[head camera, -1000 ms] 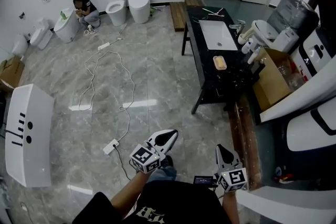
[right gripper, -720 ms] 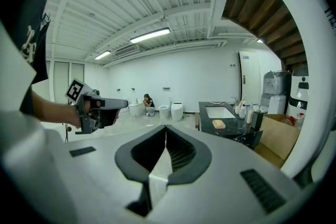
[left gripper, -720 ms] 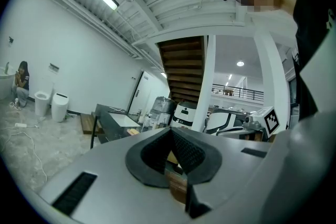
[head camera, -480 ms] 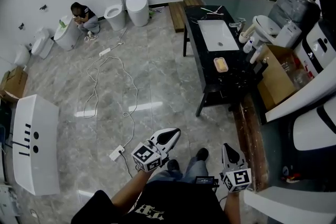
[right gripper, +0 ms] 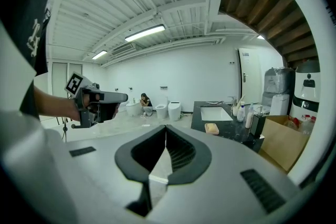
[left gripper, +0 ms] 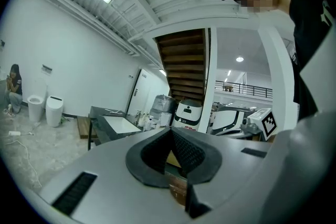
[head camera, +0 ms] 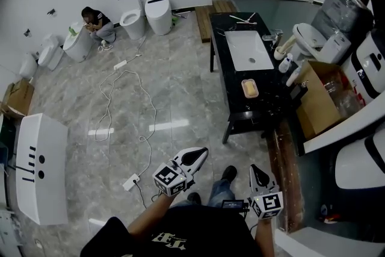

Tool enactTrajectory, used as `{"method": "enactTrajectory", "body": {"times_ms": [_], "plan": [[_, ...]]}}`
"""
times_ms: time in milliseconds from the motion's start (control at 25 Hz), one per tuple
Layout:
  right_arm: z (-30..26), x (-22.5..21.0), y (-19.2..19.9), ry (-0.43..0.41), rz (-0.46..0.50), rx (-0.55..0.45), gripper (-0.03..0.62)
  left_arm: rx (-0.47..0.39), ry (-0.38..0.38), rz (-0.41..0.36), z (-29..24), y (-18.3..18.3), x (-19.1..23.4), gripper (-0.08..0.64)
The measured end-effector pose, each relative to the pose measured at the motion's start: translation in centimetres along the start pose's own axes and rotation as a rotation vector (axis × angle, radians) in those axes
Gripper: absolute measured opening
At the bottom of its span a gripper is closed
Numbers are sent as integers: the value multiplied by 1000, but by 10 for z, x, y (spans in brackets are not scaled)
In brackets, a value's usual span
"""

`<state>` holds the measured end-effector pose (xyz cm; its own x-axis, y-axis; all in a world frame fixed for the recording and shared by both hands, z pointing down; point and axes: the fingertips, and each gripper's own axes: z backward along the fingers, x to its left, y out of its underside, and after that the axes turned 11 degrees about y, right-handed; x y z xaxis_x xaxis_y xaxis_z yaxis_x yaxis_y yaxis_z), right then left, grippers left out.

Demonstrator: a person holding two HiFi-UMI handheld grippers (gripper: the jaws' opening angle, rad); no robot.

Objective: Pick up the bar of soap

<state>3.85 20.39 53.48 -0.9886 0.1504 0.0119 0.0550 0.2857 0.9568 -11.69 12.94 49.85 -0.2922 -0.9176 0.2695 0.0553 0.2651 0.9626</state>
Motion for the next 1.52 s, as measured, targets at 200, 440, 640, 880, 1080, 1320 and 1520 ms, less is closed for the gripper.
{"method": "enactTrajectory", "body": {"times_ms": [200, 440, 640, 880, 1080, 1320, 1520], "plan": [[-51, -41, -14, -21, 21, 6, 10, 2, -22, 8, -47, -14, 39, 8], [-94, -92, -29, -20, 40, -2, 10, 5, -23, 2, -103, -26, 72, 8], [-114, -124, -26, -29, 25, 17, 10, 29, -16, -16, -146, -31, 85, 8], [-135, -155, -16, -56, 52, 45, 10, 63, -10, -10, -188, -23, 91, 8], [-147, -173, -15, -89, 93, 66, 9, 53, -27, -3, -206, -23, 91, 8], [-154, -189, -12, -100, 96, 86, 11, 60, -44, 13, -219, -17, 93, 8], [-159, -190, -3, -110, 88, 121, 11, 58, -59, 23, -225, -17, 99, 8]]}}
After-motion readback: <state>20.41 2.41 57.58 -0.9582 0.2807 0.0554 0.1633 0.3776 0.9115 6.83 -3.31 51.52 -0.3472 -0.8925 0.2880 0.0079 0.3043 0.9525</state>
